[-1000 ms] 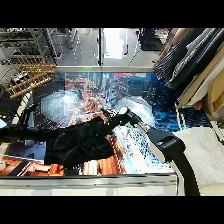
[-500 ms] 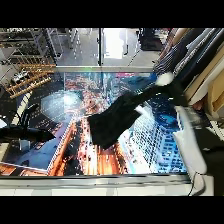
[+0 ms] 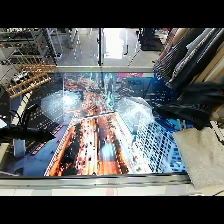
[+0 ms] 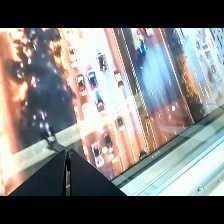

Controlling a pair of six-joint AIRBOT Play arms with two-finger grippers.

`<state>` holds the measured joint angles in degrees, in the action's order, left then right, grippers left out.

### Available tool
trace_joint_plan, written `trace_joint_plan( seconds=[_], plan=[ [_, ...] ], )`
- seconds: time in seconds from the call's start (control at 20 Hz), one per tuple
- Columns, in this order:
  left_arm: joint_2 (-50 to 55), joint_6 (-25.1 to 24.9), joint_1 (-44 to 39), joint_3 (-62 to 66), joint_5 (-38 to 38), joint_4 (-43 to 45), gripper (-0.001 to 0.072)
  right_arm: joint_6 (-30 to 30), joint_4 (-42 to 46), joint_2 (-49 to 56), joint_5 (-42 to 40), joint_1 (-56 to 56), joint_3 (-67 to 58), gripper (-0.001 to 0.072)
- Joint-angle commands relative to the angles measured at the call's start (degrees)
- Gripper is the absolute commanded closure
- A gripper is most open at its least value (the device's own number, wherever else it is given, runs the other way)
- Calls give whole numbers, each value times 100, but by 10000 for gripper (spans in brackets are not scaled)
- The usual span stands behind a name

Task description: Fold the clothes and pants, and hang the long-sleeved shirts on hangers.

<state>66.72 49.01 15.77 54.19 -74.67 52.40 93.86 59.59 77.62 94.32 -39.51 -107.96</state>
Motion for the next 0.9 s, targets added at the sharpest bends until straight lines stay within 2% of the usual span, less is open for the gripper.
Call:
trace_joint_plan(
  seconds=[0.0,0.1,0.2,0.35,0.4,0.5,0.55,0.6,0.65,0.75,0.85],
  plan=[
    [-2,0,4,-2,-2,0,691,-667,492,-332,387,-1711,579,702],
    [-2,2,4,-2,0,-2,691,-1126,605,-505,490,-2343,1491,702],
    [-2,2,4,-2,-2,-2,691,-1475,1084,-737,490,-2769,2599,702],
    [-2,0,4,0,2,0,691,-1558,1611,-925,658,-3327,4037,698],
    [-2,2,4,2,2,0,691,-1537,1705,-914,796,-3462,4374,673],
    [-2,2,4,31,-4,2,691,-1322,2022,-866,793,-3563,4594,310],
    [-4,2,4,83,-20,22,691,-1058,2149,-861,820,-3563,4498,186],
    [-4,7,4,173,-72,127,691,-728,2164,-863,918,-3560,4271,127],
    [-4,105,4,317,-175,358,691,-428,2065,-863,1062,-3550,3886,128],
    [-4,896,4,686,-251,1139,691,-319,1335,-866,1108,-3377,2916,129],
    [-4,2398,4,1134,-162,2444,691,-345,166,-872,970,-2944,2184,131]
  ],
)
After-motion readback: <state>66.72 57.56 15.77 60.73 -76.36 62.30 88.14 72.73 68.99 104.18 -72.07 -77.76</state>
